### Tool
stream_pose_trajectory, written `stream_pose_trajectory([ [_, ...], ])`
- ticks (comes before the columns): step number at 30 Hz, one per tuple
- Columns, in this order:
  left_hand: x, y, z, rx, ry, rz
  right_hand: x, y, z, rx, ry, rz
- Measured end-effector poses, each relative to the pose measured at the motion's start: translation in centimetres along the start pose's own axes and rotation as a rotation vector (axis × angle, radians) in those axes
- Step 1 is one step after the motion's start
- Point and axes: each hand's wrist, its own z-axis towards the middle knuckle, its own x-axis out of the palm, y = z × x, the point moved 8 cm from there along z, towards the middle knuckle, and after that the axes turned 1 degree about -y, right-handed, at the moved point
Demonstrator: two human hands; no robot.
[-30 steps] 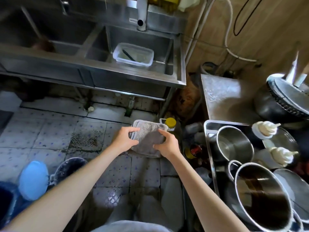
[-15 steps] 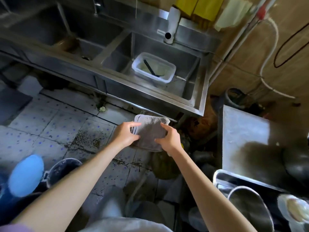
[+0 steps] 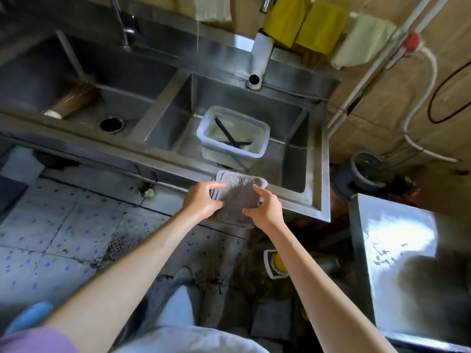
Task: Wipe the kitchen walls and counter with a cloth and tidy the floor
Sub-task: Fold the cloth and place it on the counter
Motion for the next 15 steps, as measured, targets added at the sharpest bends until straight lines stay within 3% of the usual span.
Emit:
stream_pose_trajectory([
  [7,-0.9,0.2,6.2,0.030,0.086,0.075,0.8,1.9,4.2,0.045,-0.047,-0.073],
  [15,0.2,0.3,7.8,0.106,0.195,0.171,0.8,0.5,5.7,0.075,0.001,-0.213],
])
